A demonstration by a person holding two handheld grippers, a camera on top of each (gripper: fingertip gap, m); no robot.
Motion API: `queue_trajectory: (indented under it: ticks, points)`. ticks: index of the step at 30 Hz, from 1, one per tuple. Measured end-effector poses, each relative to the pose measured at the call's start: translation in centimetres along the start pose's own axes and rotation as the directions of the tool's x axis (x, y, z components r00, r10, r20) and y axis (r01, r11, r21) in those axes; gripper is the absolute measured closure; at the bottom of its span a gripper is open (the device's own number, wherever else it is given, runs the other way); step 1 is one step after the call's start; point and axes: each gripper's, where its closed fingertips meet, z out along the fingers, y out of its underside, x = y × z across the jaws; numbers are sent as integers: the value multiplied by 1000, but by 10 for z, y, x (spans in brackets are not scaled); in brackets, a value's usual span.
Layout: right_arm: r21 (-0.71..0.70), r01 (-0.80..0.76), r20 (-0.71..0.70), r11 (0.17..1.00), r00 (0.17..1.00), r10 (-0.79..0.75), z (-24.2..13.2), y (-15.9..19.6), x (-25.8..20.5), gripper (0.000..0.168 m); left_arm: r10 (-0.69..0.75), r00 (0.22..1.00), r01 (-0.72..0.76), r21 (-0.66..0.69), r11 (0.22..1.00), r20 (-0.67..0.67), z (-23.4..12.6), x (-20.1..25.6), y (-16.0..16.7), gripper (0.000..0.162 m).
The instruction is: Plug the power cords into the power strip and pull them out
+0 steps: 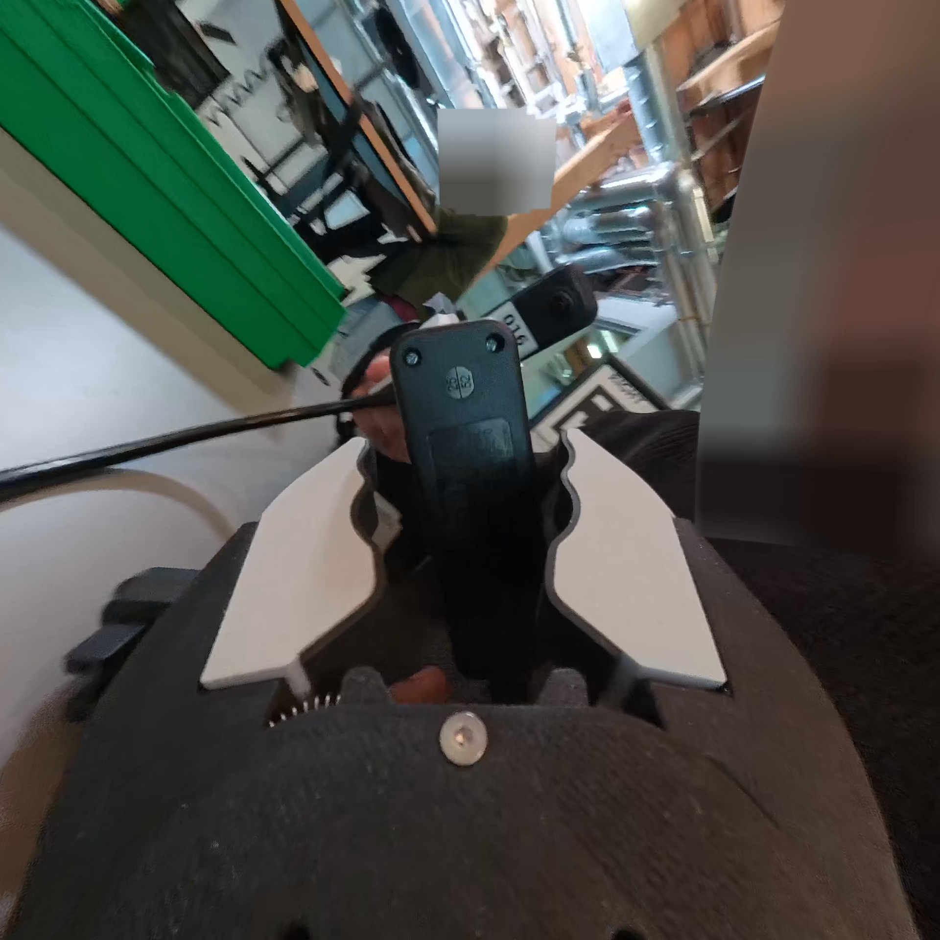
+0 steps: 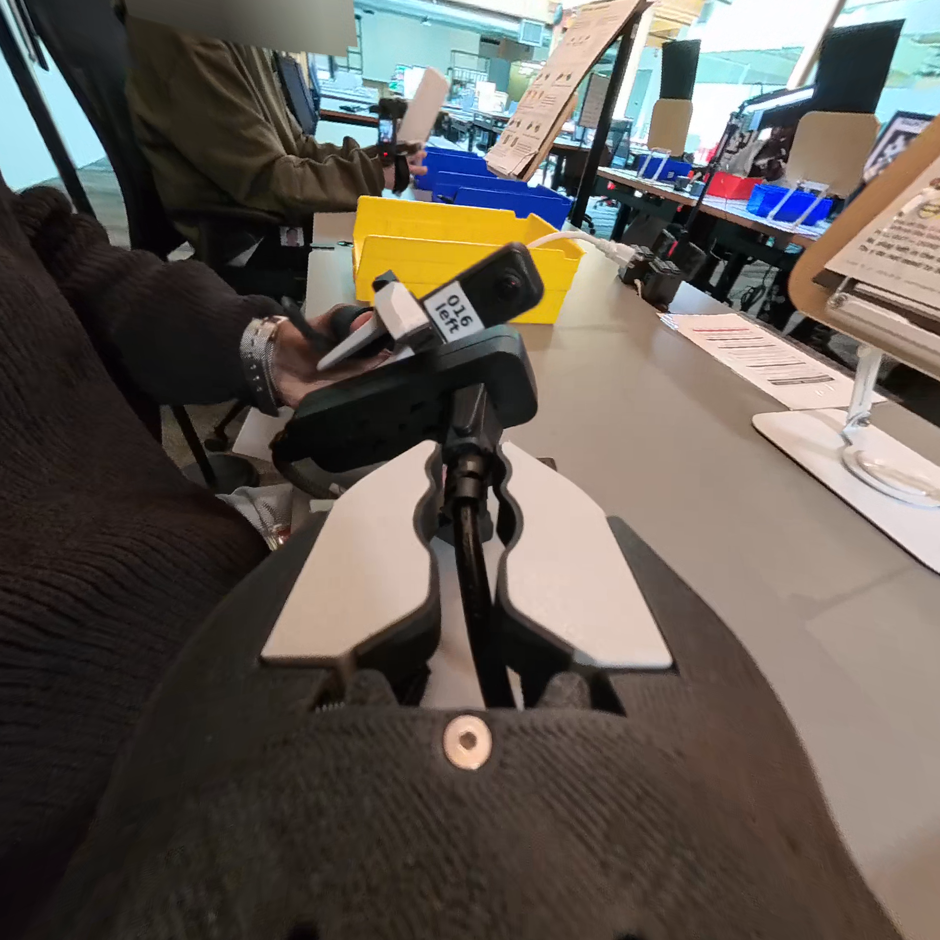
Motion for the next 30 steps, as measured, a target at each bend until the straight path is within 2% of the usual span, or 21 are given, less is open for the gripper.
queue_trajectory:
  ticks: [2, 5, 8, 10, 13, 15, 19, 20, 21, 24, 27, 29, 30]
  points:
    - [-3, -30, -12, 1000, 999, 30, -1, 1, 4, 150, 125, 988, -125, -7, 992, 96, -1, -7, -2, 86]
    - [-24, -52, -20, 998, 998, 52, 1, 5, 6, 149, 362, 907, -364, -29, 931, 217, -2, -8, -9, 79]
    - [-17, -69, -16, 997, 997, 69, 0, 5, 7, 150, 532, 799, -541, -52, 839, 279, -4, -2, -17, 55]
    - [-7, -92, -12, 996, 996, 92, -2, 4, 9, 149, 578, 749, -600, -39, 799, 325, -5, 1, -24, 32]
    - [10, -119, -9, 993, 993, 119, -4, 4, 12, 149, 595, 734, -620, -34, 784, 327, -6, 6, -26, 29]
    - [14, -117, -11, 993, 993, 117, -4, 3, 12, 149, 611, 718, -636, -41, 770, 333, -6, 8, -27, 40]
    - [11, -102, -11, 995, 995, 102, -3, 3, 9, 149, 639, 668, -702, 36, 711, 381, -22, 25, -41, 99]
    - [10, -99, -10, 995, 995, 99, -3, 3, 8, 149, 632, 668, -702, 53, 710, 392, -28, 28, -43, 123]
    - [9, -97, -10, 995, 995, 97, -2, 3, 8, 149, 633, 671, -704, 62, 708, 385, -34, 32, -44, 161]
    - [7, -92, -11, 996, 996, 92, -2, 3, 7, 149, 579, 732, -653, 126, 747, 360, -43, 36, -51, 160]
    - [6, -88, -15, 996, 996, 88, -2, 2, 7, 149, 566, 729, -665, 204, 719, 384, -52, 42, -59, 159]
    - [6, -86, -17, 996, 996, 86, -1, 2, 7, 149, 607, 683, -704, 145, 696, 405, -49, 40, -56, 161]
    - [6, -86, -18, 996, 996, 86, -1, 3, 7, 149, 646, 615, -757, 108, 645, 451, -48, 40, -58, 162]
